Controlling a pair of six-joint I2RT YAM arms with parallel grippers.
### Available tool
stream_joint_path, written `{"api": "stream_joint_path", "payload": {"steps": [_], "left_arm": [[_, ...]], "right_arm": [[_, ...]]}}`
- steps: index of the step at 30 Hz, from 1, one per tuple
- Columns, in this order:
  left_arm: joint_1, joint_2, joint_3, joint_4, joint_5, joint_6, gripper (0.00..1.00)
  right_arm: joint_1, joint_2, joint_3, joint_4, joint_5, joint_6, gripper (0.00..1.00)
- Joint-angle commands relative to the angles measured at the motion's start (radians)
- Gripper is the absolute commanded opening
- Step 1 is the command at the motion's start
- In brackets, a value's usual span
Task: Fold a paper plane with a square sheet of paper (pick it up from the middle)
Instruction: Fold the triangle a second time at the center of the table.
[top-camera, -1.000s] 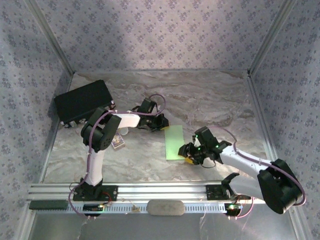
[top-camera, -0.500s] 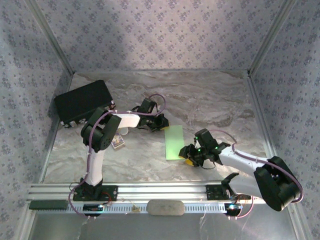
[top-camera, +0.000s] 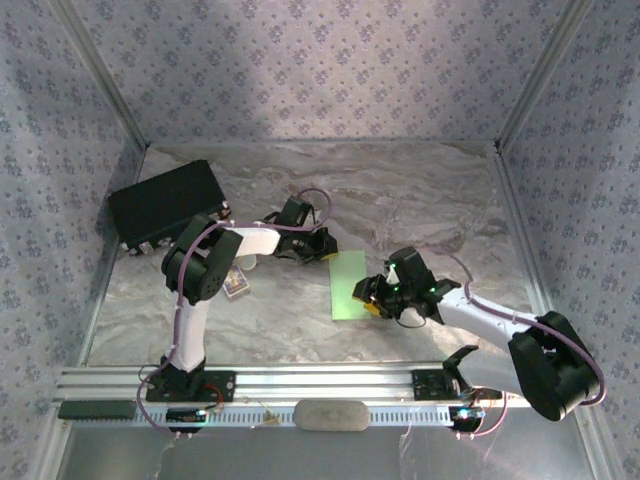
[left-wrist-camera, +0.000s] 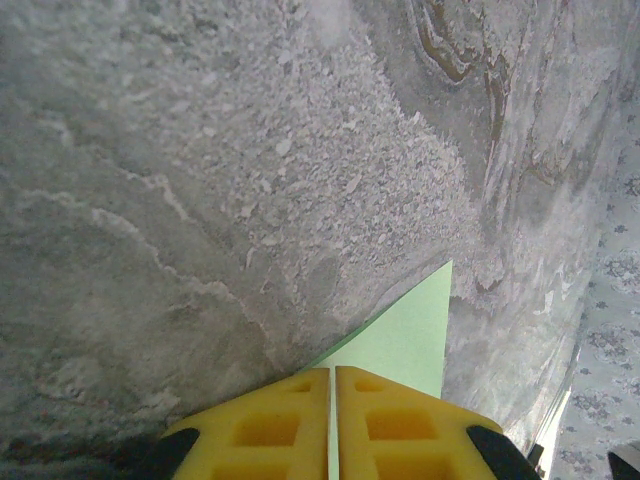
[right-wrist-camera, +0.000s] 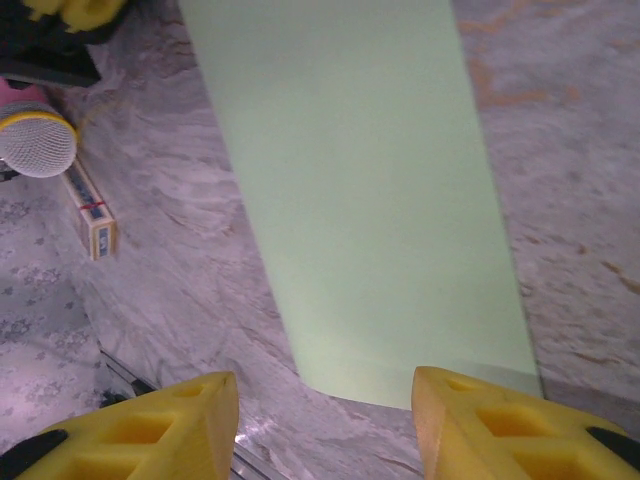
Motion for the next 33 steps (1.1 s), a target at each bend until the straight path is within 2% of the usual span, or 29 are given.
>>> {"api": "stream_joint_path", "payload": {"steps": [1, 5, 17, 23, 26, 31, 33], "left_arm": [[-0.024, 0.055, -0.041, -0.083, -0.017, 0.008, 0.10], [-0.023, 0.054, -0.039, -0.084, -0.016, 0.008, 0.10], [-0.025, 0.054, -0.042, -0.081, -0.016, 0.007, 0.10], [-0.026, 0.056, -0.032, -0.091, -0.015, 0.011, 0.10], [-0.029, 0.056, -0.038, -0.083, -0.016, 0.006, 0.10], [-0.029, 0.053, -0.045, -0.073, -0.014, 0.004, 0.10], [-0.029, 0.052, -0.044, -0.075, -0.013, 0.004, 0.10]], "right_arm": [[-0.004, 0.004, 0.023, -0.081, 0.009, -0.042, 0.52], [-0.018, 0.004, 0.033, -0.222, 0.053, -0.070, 0.53], [-0.026, 0.051, 0.012, -0.155, -0.031, -0.082, 0.54], [-0.029, 0.093, 0.013, -0.050, -0.066, -0.085, 0.53], [-0.037, 0.084, 0.017, 0.034, -0.107, -0.100, 0.46], [-0.049, 0.060, 0.045, 0.033, -0.095, -0.114, 0.48], [-0.052, 0.079, 0.066, -0.020, -0.096, -0.122, 0.49]]}}
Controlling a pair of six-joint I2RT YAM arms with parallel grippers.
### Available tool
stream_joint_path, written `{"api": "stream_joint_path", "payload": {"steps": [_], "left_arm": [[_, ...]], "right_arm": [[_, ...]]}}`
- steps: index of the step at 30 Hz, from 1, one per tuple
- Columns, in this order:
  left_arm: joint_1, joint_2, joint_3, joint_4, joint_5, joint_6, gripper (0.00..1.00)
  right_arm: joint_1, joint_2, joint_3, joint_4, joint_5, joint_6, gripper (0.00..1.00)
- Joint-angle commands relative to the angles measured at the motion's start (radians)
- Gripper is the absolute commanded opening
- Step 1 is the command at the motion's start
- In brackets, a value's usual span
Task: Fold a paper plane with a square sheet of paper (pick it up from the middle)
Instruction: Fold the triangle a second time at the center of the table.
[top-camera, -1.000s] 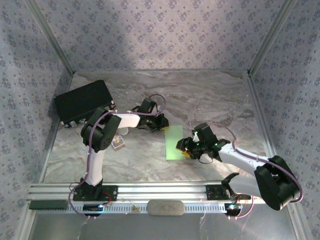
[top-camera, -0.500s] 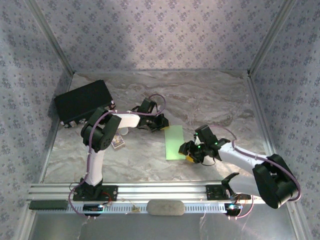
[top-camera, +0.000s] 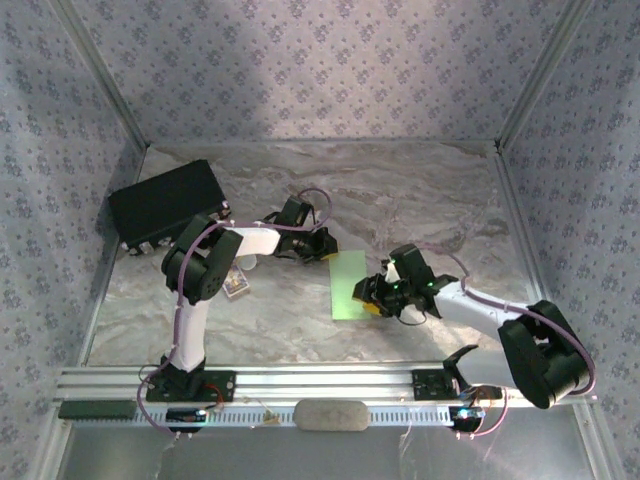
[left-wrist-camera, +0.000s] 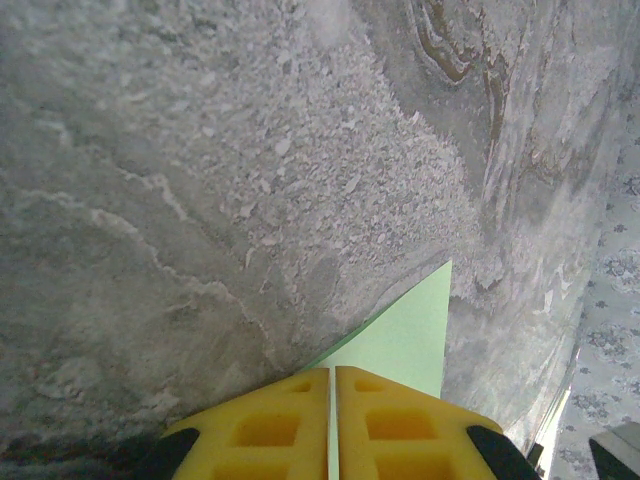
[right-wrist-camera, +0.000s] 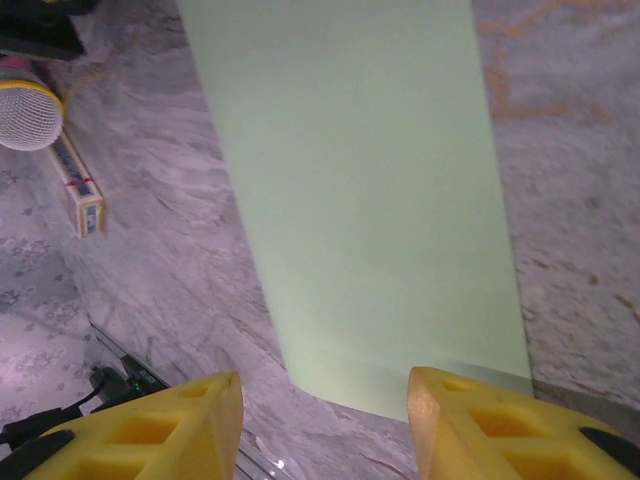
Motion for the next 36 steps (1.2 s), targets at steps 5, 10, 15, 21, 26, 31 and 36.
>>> {"api": "stream_joint_path", "payload": {"steps": [5, 10, 15, 21, 26, 31, 36], "left_arm": [[-0.030, 0.044, -0.054, -0.074, -0.022, 0.002, 0.10], [-0.029, 0.052, -0.046, -0.075, -0.012, 0.005, 0.10], [-0.029, 0.047, -0.039, -0.090, -0.016, 0.012, 0.10], [-0.030, 0.045, -0.036, -0.114, -0.018, 0.028, 0.10], [-0.030, 0.043, -0.033, -0.113, -0.021, 0.026, 0.10], [-0.029, 0.045, -0.032, -0.113, -0.023, 0.025, 0.10], [-0.030, 0.045, -0.032, -0.110, -0.022, 0.024, 0.10]], "right_arm": [[0.053, -0.015, 0.035, -0.088, 0.019, 0.013, 0.50], [0.107, -0.057, -0.045, -0.020, 0.051, 0.150, 0.53], [0.175, -0.070, -0.070, 0.009, 0.104, 0.217, 0.56], [0.195, -0.022, -0.103, 0.142, 0.138, 0.270, 0.57], [0.180, -0.016, -0.106, 0.225, 0.185, 0.280, 0.56], [0.160, -0.023, -0.093, 0.213, 0.194, 0.270, 0.55], [0.145, -0.038, -0.079, 0.183, 0.199, 0.222, 0.57]]}}
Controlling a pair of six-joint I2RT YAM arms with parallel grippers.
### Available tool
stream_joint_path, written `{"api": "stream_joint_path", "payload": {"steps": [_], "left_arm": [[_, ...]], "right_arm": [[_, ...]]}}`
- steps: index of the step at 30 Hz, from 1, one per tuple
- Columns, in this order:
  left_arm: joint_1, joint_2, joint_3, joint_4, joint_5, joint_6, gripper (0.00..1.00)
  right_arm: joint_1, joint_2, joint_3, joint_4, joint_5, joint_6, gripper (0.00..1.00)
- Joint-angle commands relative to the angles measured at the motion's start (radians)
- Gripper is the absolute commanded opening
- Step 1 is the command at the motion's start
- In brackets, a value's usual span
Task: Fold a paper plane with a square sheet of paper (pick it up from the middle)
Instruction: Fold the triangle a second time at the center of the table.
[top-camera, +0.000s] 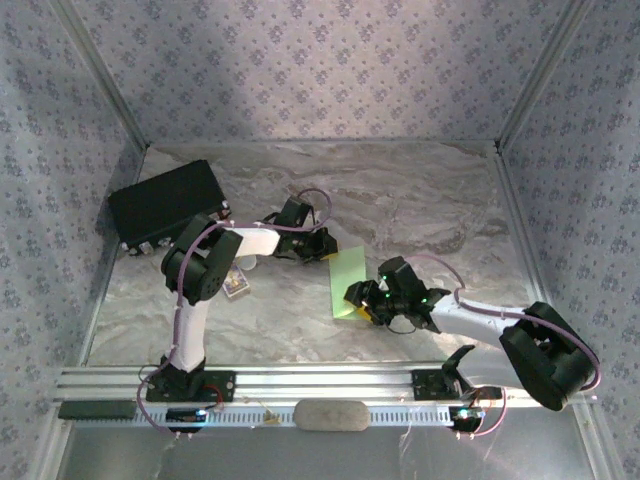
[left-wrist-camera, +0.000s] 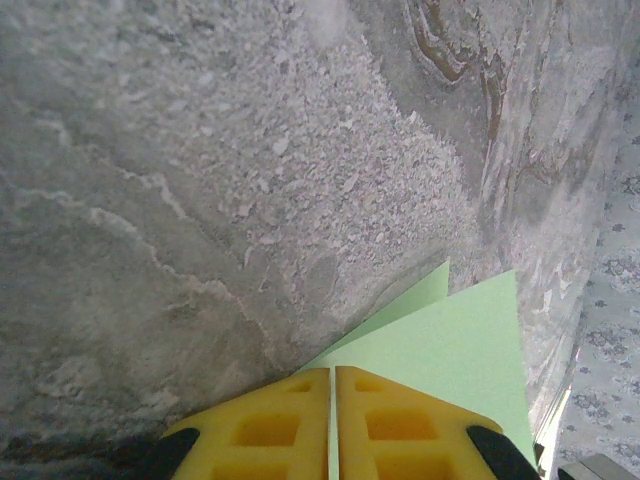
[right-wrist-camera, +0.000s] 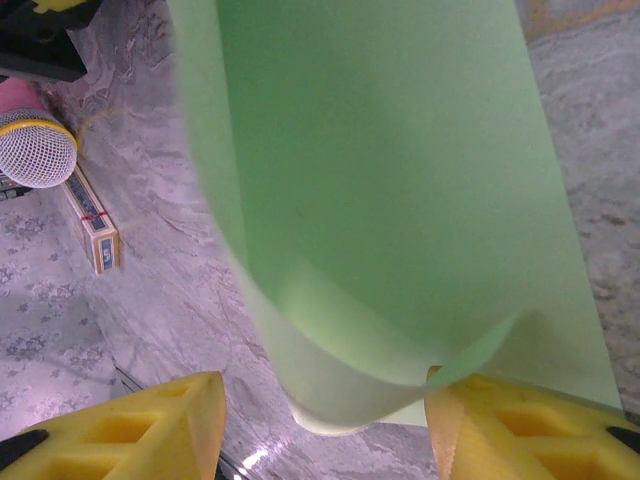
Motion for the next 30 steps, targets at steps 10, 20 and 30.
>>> {"api": "stream_joint_path", "payload": {"steps": [10, 20, 30], "left_arm": [[-0.030, 0.051, -0.035, -0.101, -0.017, 0.017, 0.10], [-0.032, 0.039, -0.039, -0.057, 0.014, -0.003, 0.10], [-0.036, -0.057, -0.032, -0.017, 0.039, 0.002, 0.28]], "right_arm": [[-0.116, 0.033, 0.073, 0.028, -0.113, -0.254, 0.64], [-0.212, 0.120, 0.108, -0.003, -0.249, -0.382, 0.46], [-0.240, 0.207, 0.126, -0.028, -0.266, -0.438, 0.17]]}}
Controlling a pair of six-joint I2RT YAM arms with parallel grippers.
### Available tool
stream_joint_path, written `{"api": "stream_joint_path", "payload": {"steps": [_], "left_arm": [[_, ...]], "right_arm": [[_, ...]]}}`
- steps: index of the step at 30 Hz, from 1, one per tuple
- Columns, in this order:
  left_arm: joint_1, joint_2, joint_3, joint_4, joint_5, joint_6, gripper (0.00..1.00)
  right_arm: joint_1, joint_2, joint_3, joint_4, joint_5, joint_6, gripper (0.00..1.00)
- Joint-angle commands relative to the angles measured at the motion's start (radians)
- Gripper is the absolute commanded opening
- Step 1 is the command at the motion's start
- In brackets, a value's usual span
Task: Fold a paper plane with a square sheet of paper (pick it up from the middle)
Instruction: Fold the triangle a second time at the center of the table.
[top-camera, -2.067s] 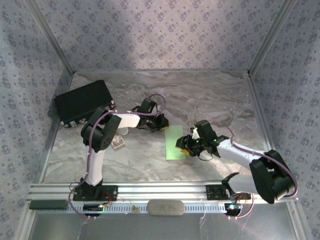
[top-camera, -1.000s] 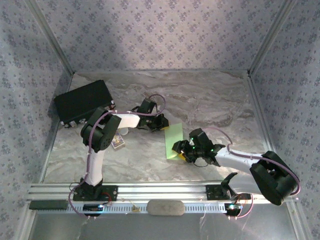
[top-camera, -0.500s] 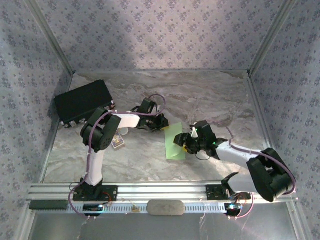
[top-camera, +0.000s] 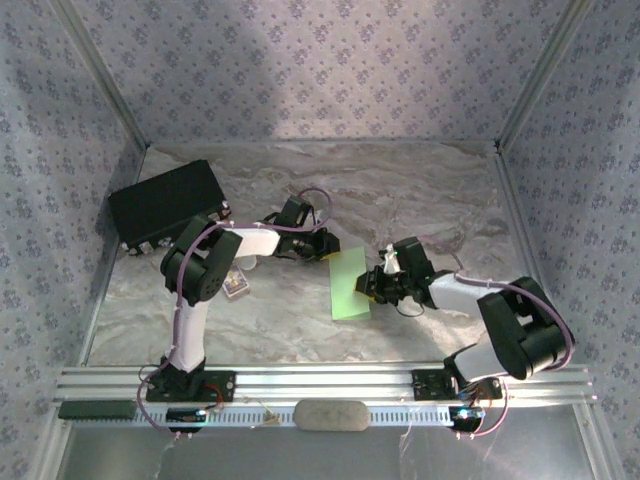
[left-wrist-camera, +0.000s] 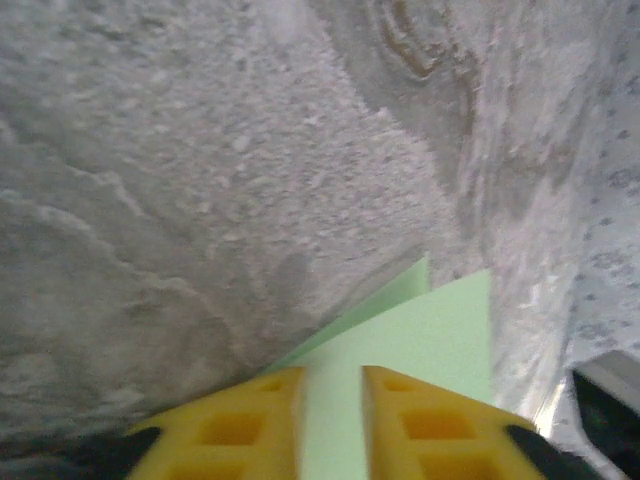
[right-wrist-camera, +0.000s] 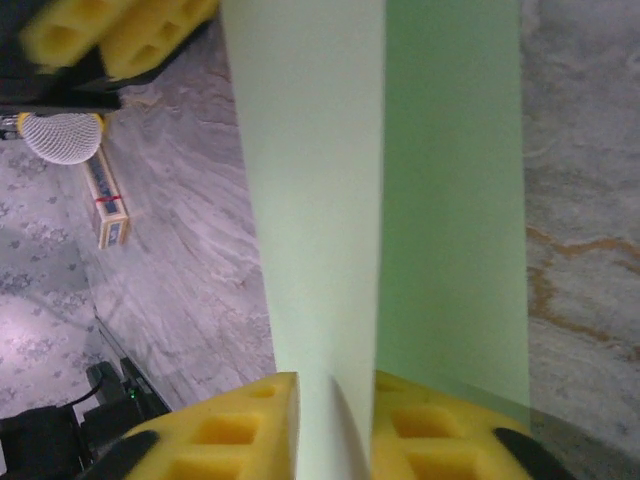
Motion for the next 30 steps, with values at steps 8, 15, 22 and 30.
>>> {"api": "stream_joint_path", "payload": {"steps": [8, 15, 22, 30], "left_arm": [[-0.040, -0.260, -0.067, -0.128, -0.090, 0.093, 0.62], [-0.053, -0.453, -0.238, -0.086, -0.211, 0.090, 0.68], [-0.066, -0.716, -0.377, -0.131, -0.338, 0.094, 0.72], [-0.057, -1.019, -0.492, -0.231, -0.385, 0.178, 0.82]], "right_arm": [[-0.027, 0.021, -0.001, 0.078, 0.020, 0.052, 0.02], [-0.030, 0.031, -0.008, 0.140, 0.056, 0.118, 0.02], [-0.046, 0.010, -0.003, 0.025, -0.013, 0.041, 0.11], [-0.052, -0.059, 0.025, -0.132, -0.030, -0.070, 0.16]]}}
